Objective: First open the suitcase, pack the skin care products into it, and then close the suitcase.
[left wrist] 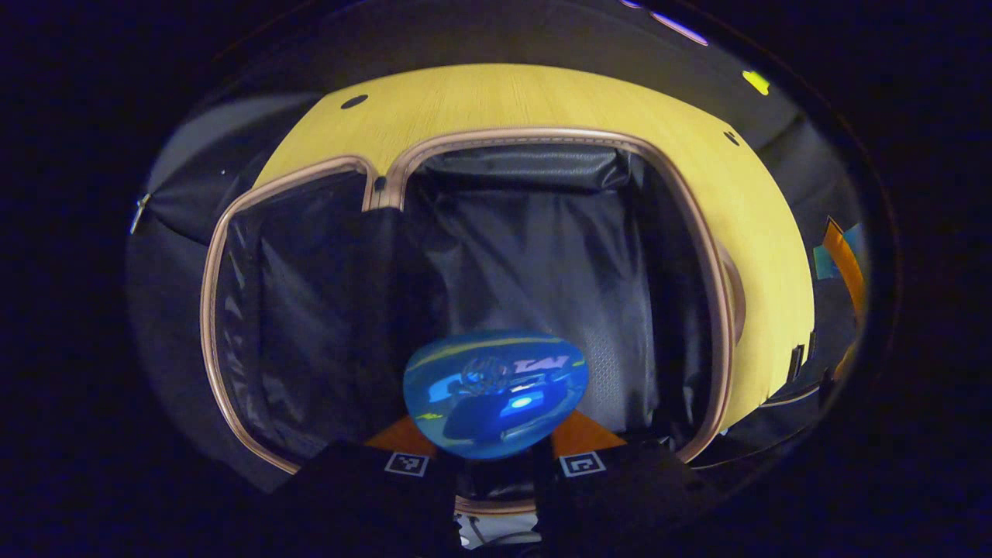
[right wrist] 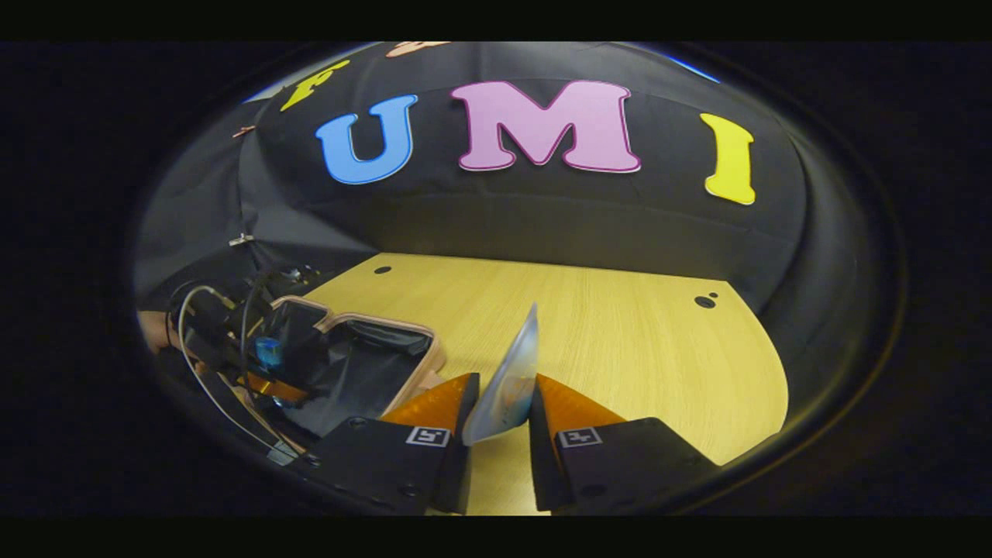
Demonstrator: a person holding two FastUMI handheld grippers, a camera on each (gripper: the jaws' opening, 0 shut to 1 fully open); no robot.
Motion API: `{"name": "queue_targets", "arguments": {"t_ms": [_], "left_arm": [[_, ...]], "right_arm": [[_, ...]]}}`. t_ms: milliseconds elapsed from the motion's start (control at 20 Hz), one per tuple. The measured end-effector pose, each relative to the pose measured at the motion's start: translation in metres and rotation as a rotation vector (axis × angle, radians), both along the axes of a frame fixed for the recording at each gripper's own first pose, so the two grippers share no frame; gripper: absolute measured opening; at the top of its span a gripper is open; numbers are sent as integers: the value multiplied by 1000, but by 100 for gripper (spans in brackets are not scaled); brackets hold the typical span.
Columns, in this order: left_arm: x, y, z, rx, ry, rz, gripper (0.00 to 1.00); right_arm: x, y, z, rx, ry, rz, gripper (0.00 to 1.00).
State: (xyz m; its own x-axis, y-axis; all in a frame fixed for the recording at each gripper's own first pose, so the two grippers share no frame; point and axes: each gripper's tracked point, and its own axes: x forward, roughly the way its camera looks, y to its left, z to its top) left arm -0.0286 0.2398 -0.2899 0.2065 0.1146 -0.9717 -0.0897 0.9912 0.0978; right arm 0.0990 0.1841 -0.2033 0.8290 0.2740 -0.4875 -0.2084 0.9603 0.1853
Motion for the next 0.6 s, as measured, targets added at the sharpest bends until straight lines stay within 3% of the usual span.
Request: {"name": "queue_targets", "arguments": {"t_ms": [200,350,500,600], "left_arm": [[-14,0,-21,-30,66,-2,45],[-18,-3,-38,-20,84,5,51],[-15,-5,-34,-31,47,-1,51],[-16,-7,-29,-44,26,8,59]], "right_arm": [[-11,13,1,-15,10,6,35],[-19,23,4,-20,10,13,35],[-24,31,6,-32,10,18,35],[-27,40,4,-30,21,27,35]]}}
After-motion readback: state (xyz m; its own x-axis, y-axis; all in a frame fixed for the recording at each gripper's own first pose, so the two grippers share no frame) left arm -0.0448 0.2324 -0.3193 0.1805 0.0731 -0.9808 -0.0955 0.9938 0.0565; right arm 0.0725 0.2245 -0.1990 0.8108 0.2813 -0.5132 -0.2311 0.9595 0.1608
